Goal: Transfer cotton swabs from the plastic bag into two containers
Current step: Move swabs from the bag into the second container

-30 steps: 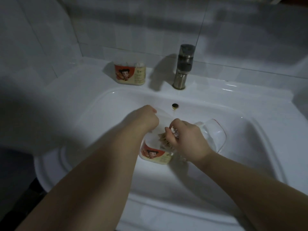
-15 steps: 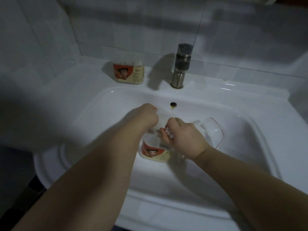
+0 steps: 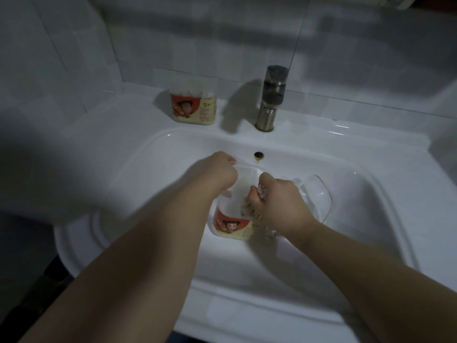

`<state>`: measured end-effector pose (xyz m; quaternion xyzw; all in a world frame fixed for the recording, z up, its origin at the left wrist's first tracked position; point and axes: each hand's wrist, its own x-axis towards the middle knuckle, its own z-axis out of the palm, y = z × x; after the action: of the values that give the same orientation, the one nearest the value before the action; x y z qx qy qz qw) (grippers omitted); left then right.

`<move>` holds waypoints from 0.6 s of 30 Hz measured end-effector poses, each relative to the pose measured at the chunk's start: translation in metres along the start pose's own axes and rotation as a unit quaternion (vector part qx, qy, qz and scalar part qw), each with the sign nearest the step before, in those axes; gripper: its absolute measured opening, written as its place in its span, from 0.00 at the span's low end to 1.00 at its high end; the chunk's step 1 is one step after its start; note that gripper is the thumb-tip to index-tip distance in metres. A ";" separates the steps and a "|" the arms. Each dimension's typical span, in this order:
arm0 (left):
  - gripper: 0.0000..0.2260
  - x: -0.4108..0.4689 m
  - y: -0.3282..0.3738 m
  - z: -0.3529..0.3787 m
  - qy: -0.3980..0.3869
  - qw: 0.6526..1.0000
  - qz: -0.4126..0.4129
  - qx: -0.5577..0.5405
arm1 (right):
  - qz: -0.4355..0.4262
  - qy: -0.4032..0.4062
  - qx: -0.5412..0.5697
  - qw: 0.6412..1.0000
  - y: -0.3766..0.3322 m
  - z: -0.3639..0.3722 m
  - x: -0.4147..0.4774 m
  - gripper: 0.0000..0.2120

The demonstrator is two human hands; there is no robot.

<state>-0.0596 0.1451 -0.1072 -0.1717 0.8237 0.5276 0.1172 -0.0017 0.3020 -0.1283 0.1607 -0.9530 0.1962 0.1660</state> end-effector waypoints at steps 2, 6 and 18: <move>0.24 -0.001 0.001 0.000 0.000 1.000 -0.001 -0.002 | 0.025 -0.009 0.000 1.000 -0.001 0.000 0.001 0.16; 0.24 -0.003 0.001 0.000 -0.002 1.000 0.003 0.005 | 0.046 -0.024 -0.008 0.999 -0.002 -0.001 0.003 0.15; 0.25 -0.008 0.006 -0.001 -0.014 1.000 0.008 0.004 | -0.031 -0.114 -0.073 0.990 -0.005 0.007 0.002 0.12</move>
<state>-0.0547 0.1478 -0.0993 -0.1573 0.8253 0.5277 0.1256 -0.0036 0.2940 -0.1319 0.1987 -0.9720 0.1018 0.0732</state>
